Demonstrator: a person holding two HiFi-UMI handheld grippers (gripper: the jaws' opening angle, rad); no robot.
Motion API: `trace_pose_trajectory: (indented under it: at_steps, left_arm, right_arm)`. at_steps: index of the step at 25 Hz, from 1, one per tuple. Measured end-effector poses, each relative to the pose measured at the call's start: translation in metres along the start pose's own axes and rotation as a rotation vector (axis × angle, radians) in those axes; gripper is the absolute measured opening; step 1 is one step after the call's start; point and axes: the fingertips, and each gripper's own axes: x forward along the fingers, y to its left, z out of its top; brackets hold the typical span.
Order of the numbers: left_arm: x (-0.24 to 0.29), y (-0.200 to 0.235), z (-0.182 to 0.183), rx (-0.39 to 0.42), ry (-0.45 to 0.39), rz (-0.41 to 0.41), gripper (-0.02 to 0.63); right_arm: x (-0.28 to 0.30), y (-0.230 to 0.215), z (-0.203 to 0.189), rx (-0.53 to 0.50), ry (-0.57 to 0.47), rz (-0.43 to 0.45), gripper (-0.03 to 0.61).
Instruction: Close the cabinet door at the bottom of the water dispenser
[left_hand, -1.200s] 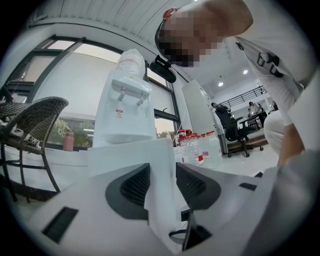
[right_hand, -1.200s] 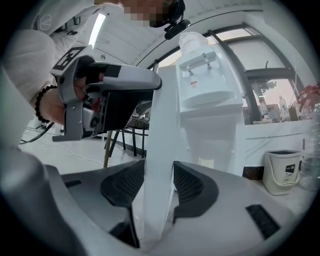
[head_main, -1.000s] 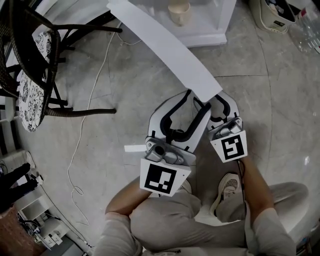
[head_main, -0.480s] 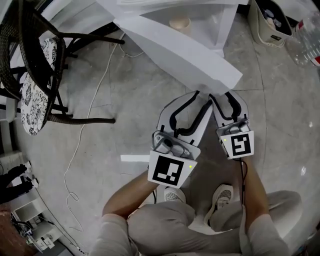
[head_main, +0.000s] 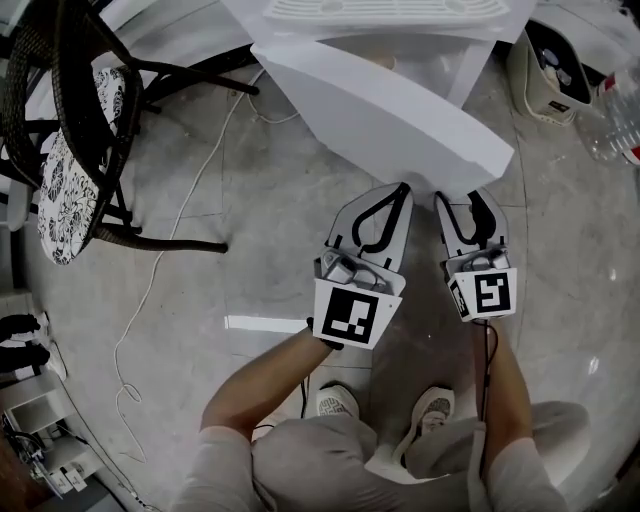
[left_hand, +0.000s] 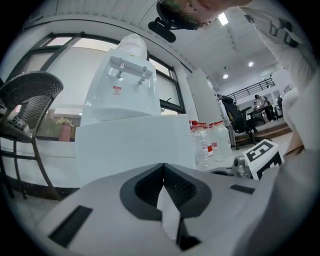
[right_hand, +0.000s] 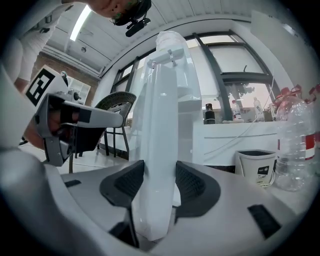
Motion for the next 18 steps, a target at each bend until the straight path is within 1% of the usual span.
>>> trace_pose_trajectory:
  at_steps: [3,6,9,11,12,18]
  left_arm:
    - [0.011,-0.007,-0.003,0.021,-0.016,-0.025,0.008]
    - [0.024,-0.009,-0.008,0.013,-0.013,-0.024,0.008]
    - [0.042,-0.007,-0.011,-0.008,-0.012,-0.016,0.008]
    - [0.051,-0.006,-0.008,-0.004,-0.021,-0.017,0.008]
    - [0.054,-0.006,-0.007,0.000,-0.027,-0.020,0.008]
    - [0.057,-0.010,0.003,0.025,-0.052,-0.043,0.008]
  right_arm:
    - [0.005,-0.008,0.000,-0.012,-0.002,0.019,0.198]
    - [0.008,-0.015,0.000,-0.023,-0.004,0.024,0.199]
    - [0.012,-0.029,0.001,-0.032,-0.006,-0.023,0.199]
    - [0.018,-0.042,0.004,-0.014,-0.010,-0.069,0.169]
    - [0.023,-0.048,0.004,0.001,-0.011,-0.083,0.170]
    - [0.041,-0.071,0.006,0.041,-0.014,-0.115,0.150]
